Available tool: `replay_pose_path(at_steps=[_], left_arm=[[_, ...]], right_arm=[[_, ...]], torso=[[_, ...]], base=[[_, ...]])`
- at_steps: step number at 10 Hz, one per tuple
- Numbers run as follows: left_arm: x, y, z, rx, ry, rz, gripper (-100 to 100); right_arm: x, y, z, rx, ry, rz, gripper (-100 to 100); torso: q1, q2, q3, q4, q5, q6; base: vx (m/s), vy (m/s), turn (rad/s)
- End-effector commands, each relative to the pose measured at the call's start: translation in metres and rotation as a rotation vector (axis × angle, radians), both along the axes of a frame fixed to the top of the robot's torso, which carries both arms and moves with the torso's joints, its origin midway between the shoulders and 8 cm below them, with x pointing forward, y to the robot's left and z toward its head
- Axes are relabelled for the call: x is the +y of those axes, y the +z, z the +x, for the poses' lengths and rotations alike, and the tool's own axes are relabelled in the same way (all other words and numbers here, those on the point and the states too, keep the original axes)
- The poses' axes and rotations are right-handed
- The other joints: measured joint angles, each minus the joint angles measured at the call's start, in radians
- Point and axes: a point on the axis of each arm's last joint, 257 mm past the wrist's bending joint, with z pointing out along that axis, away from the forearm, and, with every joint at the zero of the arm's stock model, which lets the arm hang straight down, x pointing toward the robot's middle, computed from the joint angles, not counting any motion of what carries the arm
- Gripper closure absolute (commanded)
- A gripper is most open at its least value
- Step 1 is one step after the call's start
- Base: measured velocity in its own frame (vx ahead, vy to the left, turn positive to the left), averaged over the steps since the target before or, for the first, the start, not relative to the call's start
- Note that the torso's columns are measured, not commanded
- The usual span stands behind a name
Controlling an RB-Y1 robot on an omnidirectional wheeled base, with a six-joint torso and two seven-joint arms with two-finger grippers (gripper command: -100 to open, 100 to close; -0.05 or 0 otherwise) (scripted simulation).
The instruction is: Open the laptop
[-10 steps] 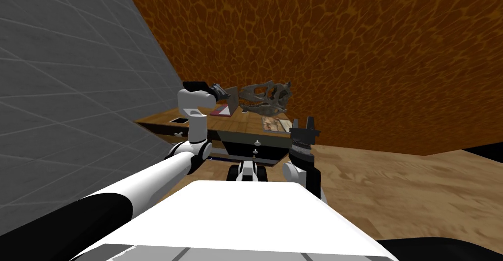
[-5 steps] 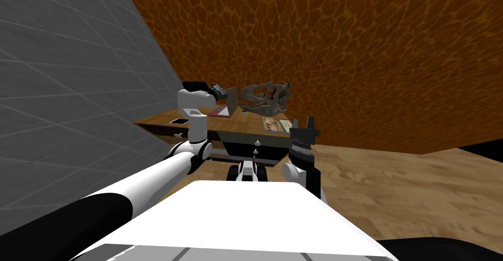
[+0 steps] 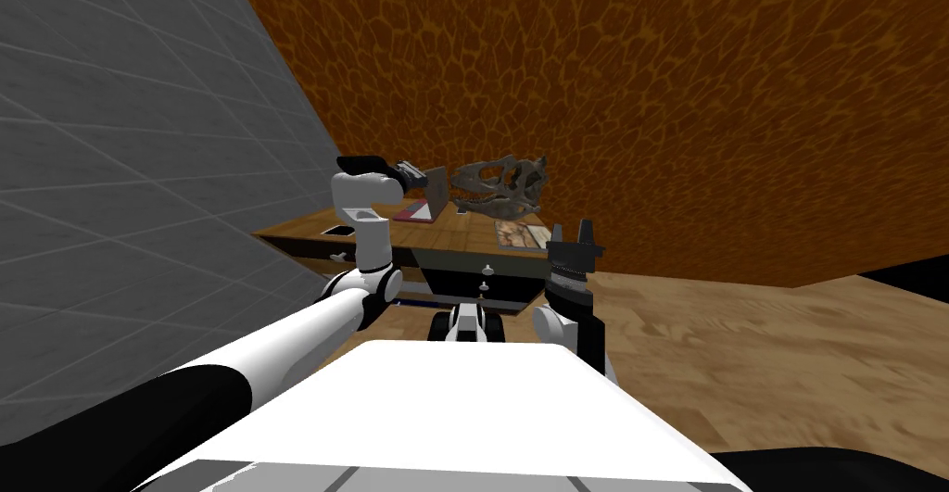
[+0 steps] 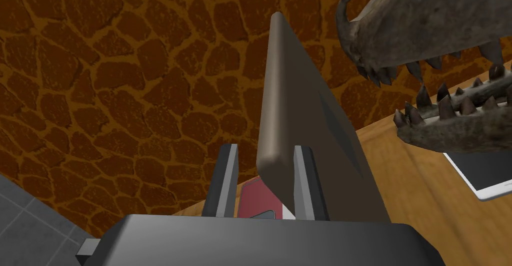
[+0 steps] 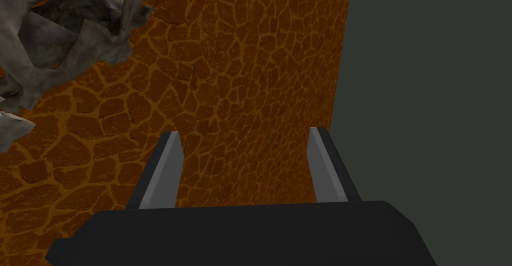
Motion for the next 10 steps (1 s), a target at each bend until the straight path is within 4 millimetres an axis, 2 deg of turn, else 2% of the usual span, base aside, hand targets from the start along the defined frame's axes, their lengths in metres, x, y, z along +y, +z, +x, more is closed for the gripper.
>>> replay_pose_path(at_steps=[1,3,7,8,10], left_arm=[[0.008,-0.006,-0.001,0.008,-0.004,-0.105,100],[0.013,-0.009,-0.002,0.01,-0.008,-0.183,100],[0.013,-0.009,-0.002,0.01,-0.008,-0.183,100],[0.013,-0.002,-0.004,-0.007,-0.009,-0.183,100],[0.019,-0.022,-0.001,0.006,-0.019,-0.31,100]], right_arm=[[0.0,0.0,0.0,0.0,0.0,0.0,0],[0.0,0.0,0.0,0.0,0.0,0.0,0],[0.0,0.0,0.0,0.0,0.0,0.0,0],[0.0,0.0,0.0,0.0,0.0,0.0,0],[0.0,0.0,0.0,0.0,0.0,0.0,0]], torso=[[0.0,-0.001,-0.001,-0.001,0.0,0.001],[0.001,-0.003,-0.002,-0.002,0.001,0.0],[-0.001,-0.001,0.0,-0.003,0.001,0.0],[-0.002,-0.001,0.0,-0.003,0.0,0.001],[-0.001,-0.002,0.0,-0.004,0.0,0.002]], base=[[0.002,0.041,-0.015],[0.006,0.032,-0.045],[-0.001,0.018,0.01],[-0.008,0.001,0.001],[0.004,0.053,-0.018]])
